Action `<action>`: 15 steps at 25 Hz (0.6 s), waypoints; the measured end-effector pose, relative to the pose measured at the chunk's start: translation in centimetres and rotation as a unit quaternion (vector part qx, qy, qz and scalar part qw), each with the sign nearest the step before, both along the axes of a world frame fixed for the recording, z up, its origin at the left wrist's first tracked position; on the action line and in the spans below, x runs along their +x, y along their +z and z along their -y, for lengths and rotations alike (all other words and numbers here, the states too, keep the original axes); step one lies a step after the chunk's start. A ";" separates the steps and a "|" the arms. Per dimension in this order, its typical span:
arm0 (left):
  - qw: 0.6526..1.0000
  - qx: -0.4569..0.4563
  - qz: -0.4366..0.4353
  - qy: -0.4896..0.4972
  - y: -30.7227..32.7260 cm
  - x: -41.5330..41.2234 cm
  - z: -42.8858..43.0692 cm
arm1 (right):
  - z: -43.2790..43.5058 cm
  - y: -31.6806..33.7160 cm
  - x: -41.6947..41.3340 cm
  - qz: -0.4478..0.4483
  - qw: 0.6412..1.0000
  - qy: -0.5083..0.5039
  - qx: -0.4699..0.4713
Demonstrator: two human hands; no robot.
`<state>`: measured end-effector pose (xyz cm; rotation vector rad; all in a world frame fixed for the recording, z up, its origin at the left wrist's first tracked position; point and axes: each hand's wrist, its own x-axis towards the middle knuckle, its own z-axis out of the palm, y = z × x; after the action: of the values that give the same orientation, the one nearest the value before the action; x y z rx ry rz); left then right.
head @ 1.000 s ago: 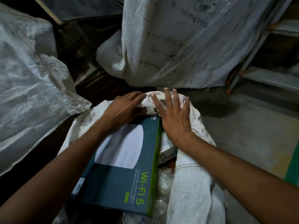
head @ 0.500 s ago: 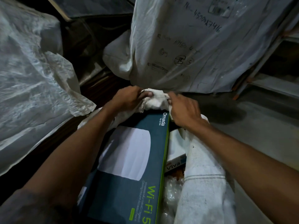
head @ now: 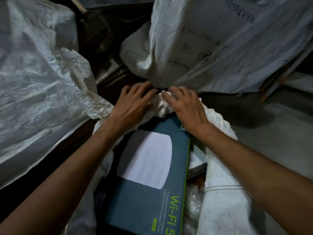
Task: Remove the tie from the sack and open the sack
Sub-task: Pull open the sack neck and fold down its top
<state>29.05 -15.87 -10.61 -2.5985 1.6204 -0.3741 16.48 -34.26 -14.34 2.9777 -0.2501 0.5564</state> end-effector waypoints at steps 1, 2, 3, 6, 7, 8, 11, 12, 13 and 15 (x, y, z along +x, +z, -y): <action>0.998 0.034 0.041 -0.027 -0.4 -1.1 -2.4 | -0.3 -0.2 0.4 -0.013 0.999 0.030 -0.024; 0.995 0.067 0.057 -0.037 -1.0 -2.1 -4.6 | -0.5 -0.2 0.8 -0.026 0.998 0.040 -0.041; 0.994 0.088 0.054 -0.028 -1.9 -2.7 -6.3 | -0.5 -0.2 1.0 -0.037 0.996 0.047 -0.060; 0.996 0.078 0.019 0.040 -3.0 -3.8 -8.4 | -1.1 0.3 0.5 -0.081 0.986 0.092 -0.110; 0.995 0.073 0.014 0.060 -2.9 -4.3 -8.3 | -1.4 0.9 0.5 -0.105 0.983 0.104 -0.110; 0.994 0.077 0.014 0.076 -2.7 -4.7 -8.2 | -1.8 1.5 0.7 -0.138 0.980 0.107 -0.093; 0.990 0.070 0.002 0.124 -2.5 -5.9 -9.4 | -3.4 2.3 1.3 -0.203 0.976 0.083 -0.005; 0.986 0.074 -0.018 0.147 -2.1 -6.1 -10.1 | -3.8 2.1 1.6 -0.199 0.977 0.079 0.002; 0.983 0.075 -0.041 0.165 -1.6 -6.2 -10.6 | -4.1 1.7 1.8 -0.191 0.979 0.076 -0.010; 0.981 0.071 -0.064 0.170 -0.9 -5.9 -11.1 | -4.7 0.7 2.5 -0.156 0.985 0.069 -0.036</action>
<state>23.17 -4.76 -11.55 -2.7634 1.1467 -0.0708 18.96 -29.56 -13.61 2.9685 0.0029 0.1020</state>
